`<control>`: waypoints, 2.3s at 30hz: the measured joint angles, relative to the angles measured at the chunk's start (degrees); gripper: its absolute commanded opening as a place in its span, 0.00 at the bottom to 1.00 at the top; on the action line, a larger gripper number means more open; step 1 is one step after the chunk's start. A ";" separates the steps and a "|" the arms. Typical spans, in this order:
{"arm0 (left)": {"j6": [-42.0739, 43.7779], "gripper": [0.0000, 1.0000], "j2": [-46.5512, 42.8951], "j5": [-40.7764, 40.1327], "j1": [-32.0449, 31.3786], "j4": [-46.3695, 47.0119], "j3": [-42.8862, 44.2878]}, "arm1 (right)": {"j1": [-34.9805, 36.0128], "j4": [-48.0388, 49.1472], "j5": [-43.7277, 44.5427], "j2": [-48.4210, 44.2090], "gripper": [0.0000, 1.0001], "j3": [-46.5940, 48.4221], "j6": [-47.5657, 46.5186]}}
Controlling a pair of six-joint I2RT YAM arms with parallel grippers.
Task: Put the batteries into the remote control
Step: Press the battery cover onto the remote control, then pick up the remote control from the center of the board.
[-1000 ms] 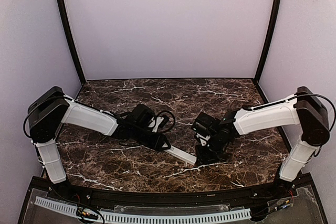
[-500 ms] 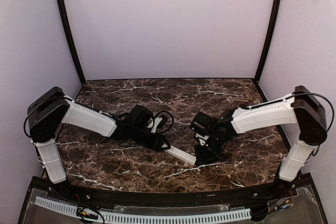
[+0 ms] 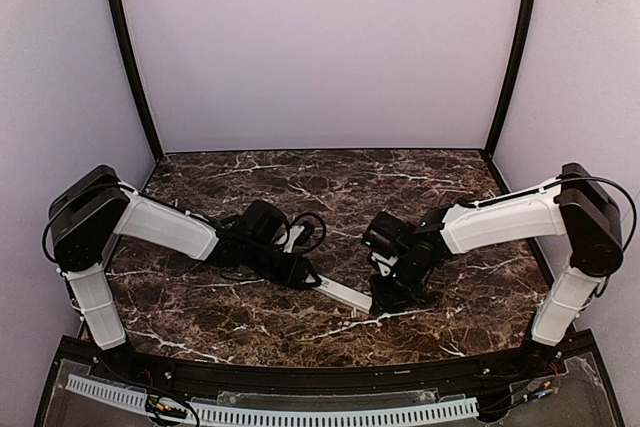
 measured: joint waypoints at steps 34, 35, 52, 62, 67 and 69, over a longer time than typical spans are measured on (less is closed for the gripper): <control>5.51 0.99 -23.69 -11.32 5.60 -10.60 -4.59 | -0.66 1.38 -4.98 -3.39 0.45 7.17 -28.74; 5.46 0.99 -23.98 -11.52 5.60 -10.62 -4.96 | -0.63 1.36 -5.14 -2.32 0.45 7.74 -29.70; 3.91 0.98 -28.46 -13.25 5.60 -6.78 -10.38 | 0.74 -0.87 0.13 6.62 0.46 11.10 -36.26; 3.23 0.99 -29.00 -13.40 5.62 -4.22 -11.17 | 1.29 -1.31 2.56 7.37 0.25 11.26 -37.48; 2.29 0.98 -29.09 -13.25 5.73 -3.72 -11.50 | 1.27 -1.33 1.51 7.34 0.21 11.69 -37.29; 2.10 0.98 -29.55 -13.07 5.81 -2.93 -11.69 | 1.03 -1.27 -0.28 7.21 0.21 12.41 -37.18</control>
